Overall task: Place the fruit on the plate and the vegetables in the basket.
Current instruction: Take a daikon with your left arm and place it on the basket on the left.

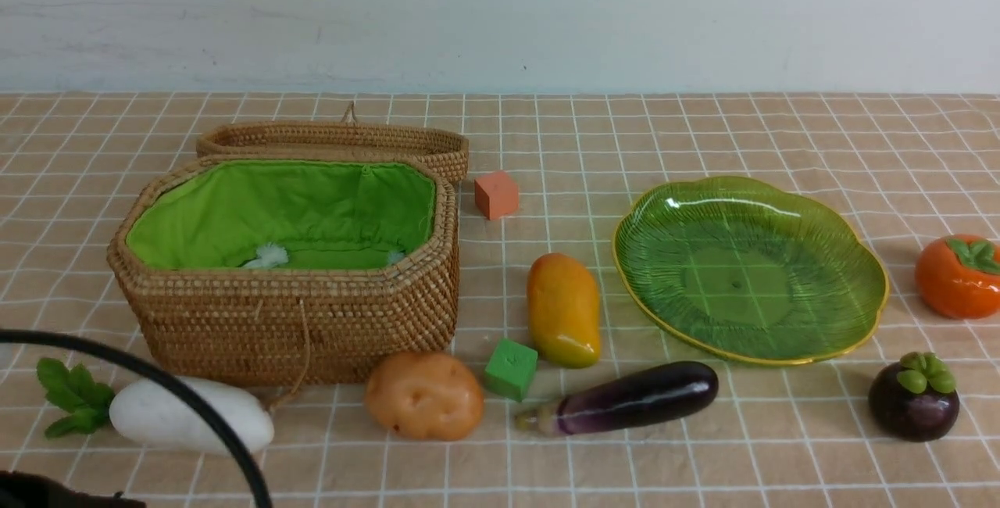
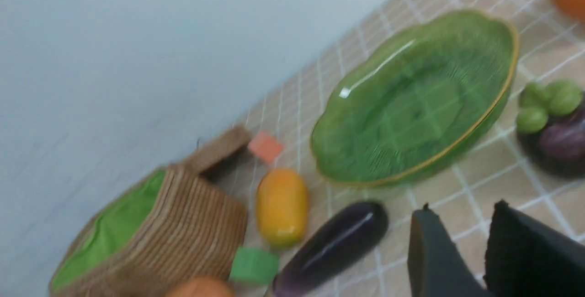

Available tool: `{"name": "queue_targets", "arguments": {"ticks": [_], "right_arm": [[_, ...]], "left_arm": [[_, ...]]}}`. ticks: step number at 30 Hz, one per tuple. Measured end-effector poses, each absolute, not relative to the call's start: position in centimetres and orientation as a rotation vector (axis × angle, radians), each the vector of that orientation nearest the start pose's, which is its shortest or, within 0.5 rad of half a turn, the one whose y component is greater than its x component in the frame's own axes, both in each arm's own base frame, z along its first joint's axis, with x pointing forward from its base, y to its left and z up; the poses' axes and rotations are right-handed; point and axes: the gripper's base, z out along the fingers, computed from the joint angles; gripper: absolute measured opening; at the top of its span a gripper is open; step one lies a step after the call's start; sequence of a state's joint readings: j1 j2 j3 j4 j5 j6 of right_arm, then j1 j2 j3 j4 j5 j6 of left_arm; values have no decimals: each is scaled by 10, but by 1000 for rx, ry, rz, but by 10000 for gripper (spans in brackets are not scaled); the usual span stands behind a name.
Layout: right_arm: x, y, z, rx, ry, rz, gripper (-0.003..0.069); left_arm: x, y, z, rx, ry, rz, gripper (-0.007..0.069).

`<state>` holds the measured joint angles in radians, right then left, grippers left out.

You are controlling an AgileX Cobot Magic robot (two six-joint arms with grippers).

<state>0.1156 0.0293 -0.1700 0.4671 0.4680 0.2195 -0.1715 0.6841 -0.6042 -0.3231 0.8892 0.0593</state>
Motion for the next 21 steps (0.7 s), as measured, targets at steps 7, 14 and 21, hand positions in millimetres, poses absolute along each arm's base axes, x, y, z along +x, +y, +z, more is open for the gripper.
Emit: {"name": "queue_targets", "arguments": {"ticks": [7, 14, 21], "right_arm": [[25, 38, 335, -261, 2110, 619, 132], [15, 38, 390, -571, 2080, 493, 132], [11, 37, 400, -654, 2017, 443, 132]], "left_arm": [[131, -53, 285, 370, 2502, -478, -13], [140, -76, 287, 1035, 2365, -405, -13], [167, -77, 278, 1262, 2210, -164, -13]]}}
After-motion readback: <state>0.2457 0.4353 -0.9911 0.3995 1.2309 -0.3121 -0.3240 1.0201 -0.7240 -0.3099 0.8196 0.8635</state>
